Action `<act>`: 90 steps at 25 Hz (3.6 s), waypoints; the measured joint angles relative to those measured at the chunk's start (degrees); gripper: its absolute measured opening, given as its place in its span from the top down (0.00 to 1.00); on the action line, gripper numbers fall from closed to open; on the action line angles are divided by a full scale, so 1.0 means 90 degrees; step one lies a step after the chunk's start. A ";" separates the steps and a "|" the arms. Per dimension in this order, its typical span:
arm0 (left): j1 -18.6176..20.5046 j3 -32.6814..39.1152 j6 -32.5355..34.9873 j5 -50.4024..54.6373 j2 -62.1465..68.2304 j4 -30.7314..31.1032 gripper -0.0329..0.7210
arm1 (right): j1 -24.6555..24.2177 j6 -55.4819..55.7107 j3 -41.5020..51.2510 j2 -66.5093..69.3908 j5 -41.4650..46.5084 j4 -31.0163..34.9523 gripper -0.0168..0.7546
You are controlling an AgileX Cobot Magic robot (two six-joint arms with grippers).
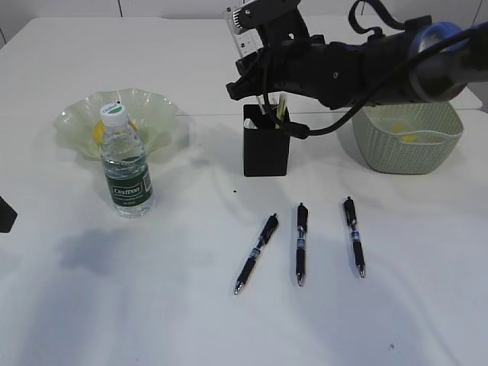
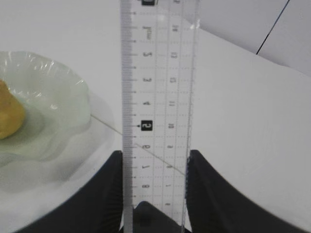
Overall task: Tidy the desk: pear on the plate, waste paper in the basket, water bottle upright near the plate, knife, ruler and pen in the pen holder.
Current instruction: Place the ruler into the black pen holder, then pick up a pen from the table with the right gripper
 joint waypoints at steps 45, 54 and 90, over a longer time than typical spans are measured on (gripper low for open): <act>0.0000 0.0000 0.0000 0.0027 0.0000 -0.0024 0.29 | -0.0188 0.1204 -0.0479 0.1513 -0.1457 0.0394 0.60; 0.0000 0.0000 0.0000 0.0027 0.0000 -0.0036 0.29 | -0.0188 0.1263 -0.0479 0.1513 -0.1457 0.0394 0.54; 0.0000 0.0000 0.0000 0.0038 0.0000 -0.0213 0.29 | -0.0188 0.1457 -0.0479 -0.1811 0.4761 0.0320 0.31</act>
